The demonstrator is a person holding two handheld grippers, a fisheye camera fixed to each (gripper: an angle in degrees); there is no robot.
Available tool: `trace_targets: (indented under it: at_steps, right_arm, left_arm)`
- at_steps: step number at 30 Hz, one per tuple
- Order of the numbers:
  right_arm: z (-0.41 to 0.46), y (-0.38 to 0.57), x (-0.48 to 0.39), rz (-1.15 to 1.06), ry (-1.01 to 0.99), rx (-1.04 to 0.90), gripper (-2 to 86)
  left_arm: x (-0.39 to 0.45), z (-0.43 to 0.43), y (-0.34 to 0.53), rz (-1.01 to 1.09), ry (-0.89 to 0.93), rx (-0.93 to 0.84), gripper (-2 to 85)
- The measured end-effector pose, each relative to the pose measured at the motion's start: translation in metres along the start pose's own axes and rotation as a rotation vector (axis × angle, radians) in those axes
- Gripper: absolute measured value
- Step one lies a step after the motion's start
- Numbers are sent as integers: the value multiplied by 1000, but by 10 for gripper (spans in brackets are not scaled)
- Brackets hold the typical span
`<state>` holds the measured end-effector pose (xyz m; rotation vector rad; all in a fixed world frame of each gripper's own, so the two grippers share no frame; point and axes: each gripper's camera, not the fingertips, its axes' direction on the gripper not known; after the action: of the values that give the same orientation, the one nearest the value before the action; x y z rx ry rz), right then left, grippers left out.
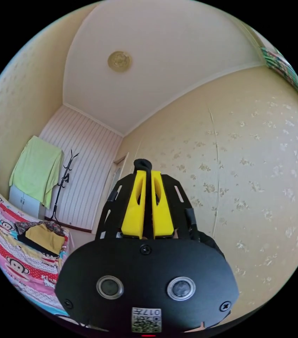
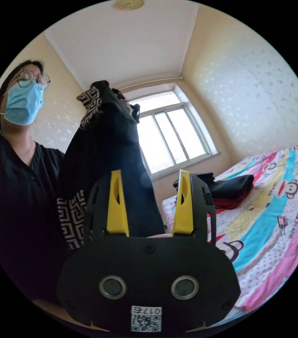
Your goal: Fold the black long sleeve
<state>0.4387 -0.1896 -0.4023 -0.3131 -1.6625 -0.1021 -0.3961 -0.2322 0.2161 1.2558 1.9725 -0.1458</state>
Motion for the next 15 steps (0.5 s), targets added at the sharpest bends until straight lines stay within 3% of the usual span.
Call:
trace_targets:
  at_steps: [2, 5, 10, 12, 15]
  right_arm:
    - [0, -13, -20, -95, 169, 19, 50]
    - [-41, -39, -32, -117, 440, 195, 31]
    - [-114, -109, -80, -179, 532, 423, 22]
    - [-118, -136, -110, -229, 617, 417, 19]
    - [-92, -186, -144, -332, 794, 322, 15]
  left_arm:
    - [8, -3, 1, -18, -37, 2, 0]
    - [37, -16, 3, -9, -200, -5, 1]
    - [130, -35, 41, 34, -896, -34, 0]
    - [158, -26, 66, 38, -1115, 33, -2]
    - [169, 23, 82, 151, -1466, -18, -2]
